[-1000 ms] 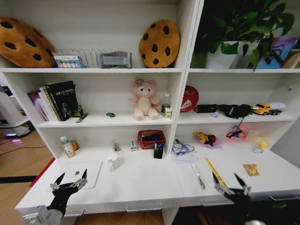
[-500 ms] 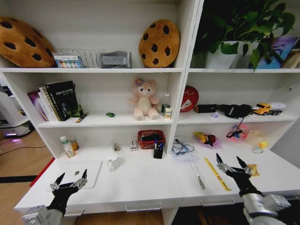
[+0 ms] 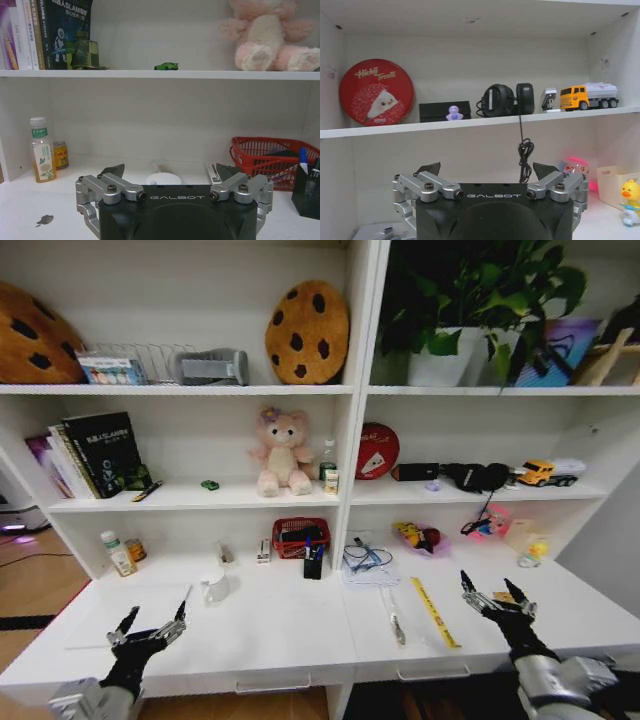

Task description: Organize the objects on the table.

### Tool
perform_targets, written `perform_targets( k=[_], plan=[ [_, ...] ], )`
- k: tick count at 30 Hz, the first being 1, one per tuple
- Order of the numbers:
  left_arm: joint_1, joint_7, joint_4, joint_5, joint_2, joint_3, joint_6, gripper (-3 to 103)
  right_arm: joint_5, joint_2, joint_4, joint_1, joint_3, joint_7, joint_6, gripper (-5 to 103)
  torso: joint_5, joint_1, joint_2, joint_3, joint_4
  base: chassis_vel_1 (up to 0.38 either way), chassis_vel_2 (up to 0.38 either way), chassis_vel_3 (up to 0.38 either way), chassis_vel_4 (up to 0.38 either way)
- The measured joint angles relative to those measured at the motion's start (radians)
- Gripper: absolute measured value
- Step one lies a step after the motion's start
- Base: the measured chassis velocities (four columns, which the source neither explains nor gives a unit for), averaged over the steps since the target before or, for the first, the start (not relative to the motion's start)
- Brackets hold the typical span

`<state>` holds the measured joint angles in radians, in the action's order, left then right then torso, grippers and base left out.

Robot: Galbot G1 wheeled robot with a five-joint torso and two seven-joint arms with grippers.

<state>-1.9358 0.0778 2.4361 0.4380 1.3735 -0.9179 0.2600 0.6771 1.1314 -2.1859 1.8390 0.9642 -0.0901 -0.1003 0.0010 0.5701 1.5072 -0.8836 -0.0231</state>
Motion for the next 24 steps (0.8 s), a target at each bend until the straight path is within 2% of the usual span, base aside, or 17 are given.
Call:
perform_targets(
  k=[1, 5, 11, 13, 16, 18, 22, 23, 24],
  plan=[
    [0.0, 0.0, 0.0, 0.0, 0.0, 0.0, 0.0, 100, 0.0, -0.003, 0.001, 0.0, -0.003, 0.0, 0.001, 100, -0.0003, 0.0, 0.0, 0.0, 0.0005, -0.139, -0.157, 0.114, 0.126],
    [0.0, 0.0, 0.0, 0.0, 0.0, 0.0, 0.0, 100, -0.005, -0.01, 0.008, -0.001, -0.012, 0.002, 0.026, 100, -0.0007, 0.0, 0.0, 0.0, -0.0005, -0.028, -0.096, 0.08, 0.075],
    [0.0, 0.001, 0.0, 0.0, 0.0, 0.0, 0.0, 100, 0.0, -0.031, 0.033, -0.02, -0.031, -0.014, 0.079, 100, -0.0012, 0.0, 0.0, 0.0, 0.0, 0.034, 0.05, -0.034, -0.033],
    [0.0, 0.001, 0.0, 0.0, 0.0, 0.0, 0.0, 100, 0.037, -0.058, 0.087, -0.057, -0.035, -0.048, 0.129, 100, -0.0013, 0.0, 0.0, 0.0, -0.0002, 0.033, 0.019, -0.018, -0.02],
    [0.0, 0.001, 0.0, 0.0, 0.0, 0.0, 0.0, 100, 0.063, -0.08, 0.135, -0.094, -0.038, -0.072, 0.147, 100, -0.0012, 0.0, 0.0, 0.0, -0.0002, 0.0, 0.0, 0.0, 0.0],
    [0.0, 0.001, 0.0, 0.0, 0.0, 0.0, 0.0, 100, 0.094, -0.135, 0.251, -0.171, -0.038, -0.112, 0.188, 100, -0.0006, 0.0, 0.0, 0.0, 0.0003, 0.0, 0.0, 0.0, 0.0],
    [0.0, 0.001, 0.0, 0.0, 0.0, 0.0, 0.0, 100, 0.097, -0.173, 0.319, -0.207, -0.032, -0.113, 0.22, 100, -0.0005, 0.0, 0.0, 0.0, 0.0002, 0.0, 0.0, 0.0, 0.0],
    [0.0, 0.001, 0.0, 0.0, 0.0, 0.0, 0.0, 100, 0.118, -0.21, 0.385, -0.236, -0.028, -0.107, 0.26, 100, -0.0008, 0.0, 0.0, 0.0, 0.0, 0.0, 0.0, 0.0, 0.0],
    [0.0, 0.001, 0.0, 0.0, 0.0, 0.0, 0.0, 100, 0.118, -0.21, 0.385, -0.236, -0.028, -0.107, 0.26, 100, -0.0008, 0.0, 0.0, 0.0, 0.0, 0.0, 0.0, 0.0, 0.0]
  ],
)
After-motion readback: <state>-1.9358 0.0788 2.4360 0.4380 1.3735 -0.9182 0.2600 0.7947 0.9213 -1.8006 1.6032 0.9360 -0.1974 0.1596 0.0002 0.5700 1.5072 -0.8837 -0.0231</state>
